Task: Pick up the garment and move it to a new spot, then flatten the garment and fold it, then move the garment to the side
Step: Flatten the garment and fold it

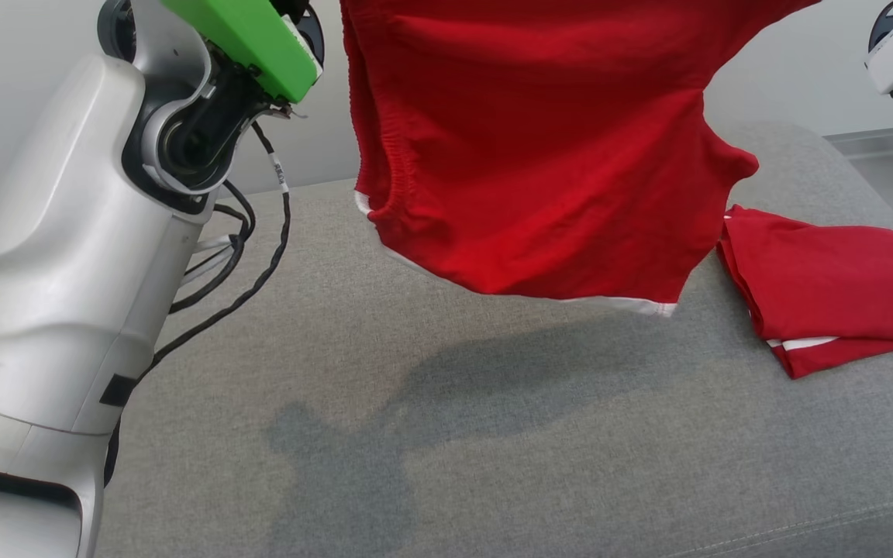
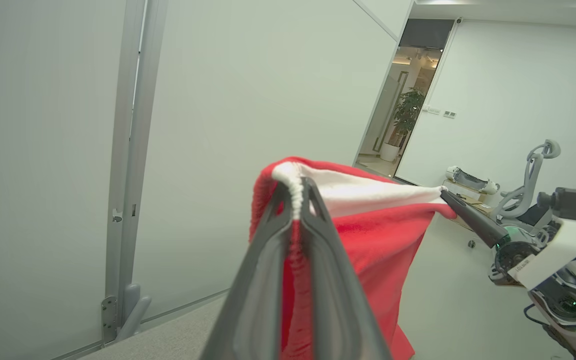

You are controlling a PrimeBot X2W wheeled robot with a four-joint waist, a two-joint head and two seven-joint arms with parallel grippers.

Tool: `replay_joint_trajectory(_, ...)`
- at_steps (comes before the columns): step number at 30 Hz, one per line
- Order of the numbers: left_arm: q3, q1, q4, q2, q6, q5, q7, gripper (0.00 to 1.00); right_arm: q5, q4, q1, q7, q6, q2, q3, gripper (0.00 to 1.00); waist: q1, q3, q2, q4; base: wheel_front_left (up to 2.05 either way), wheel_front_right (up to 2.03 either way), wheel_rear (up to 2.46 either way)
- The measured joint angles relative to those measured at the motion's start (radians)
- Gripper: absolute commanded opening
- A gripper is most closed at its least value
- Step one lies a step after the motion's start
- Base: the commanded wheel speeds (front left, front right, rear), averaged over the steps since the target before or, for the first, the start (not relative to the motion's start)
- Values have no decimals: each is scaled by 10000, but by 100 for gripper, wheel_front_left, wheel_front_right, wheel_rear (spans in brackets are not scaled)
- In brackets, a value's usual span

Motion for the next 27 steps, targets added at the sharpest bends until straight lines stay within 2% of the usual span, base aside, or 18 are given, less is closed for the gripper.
replay_joint_trajectory(6,-259,-379,823,-182,-171,63,151,0,-178,637,-249,376,0,88,355,0,0,315,0,-35,0,0,0)
replay_joint_trajectory(8,-575,-412,1306,-270,-263,217,180,0,-322,1124,-374,313,-4,474,591,0,1,558,0,-54,0,0,0)
replay_joint_trajectory(12,-654,-886,1825,-382,-357,585,-713,0,-773,1760,-945,-485,-4,905,867,0,0,1079,0,-62,0,0,0)
replay_joint_trajectory(15,-999,-751,2054,-414,-389,685,-982,0,-675,2194,-879,-754,-6,1400,1197,0,0,1559,0,-57,0,0,0)
replay_joint_trajectory(21,-2059,1024,1540,416,-395,796,-1779,0,-345,2725,251,-1496,-2,1572,2002,0,1,2476,0,-9,0,0,0)
replay_joint_trajectory(27,-2429,3118,1281,1080,-395,529,-2930,0,-81,3312,1565,-2385,-2,1923,2874,0,1,3003,0,61,0,0,0)
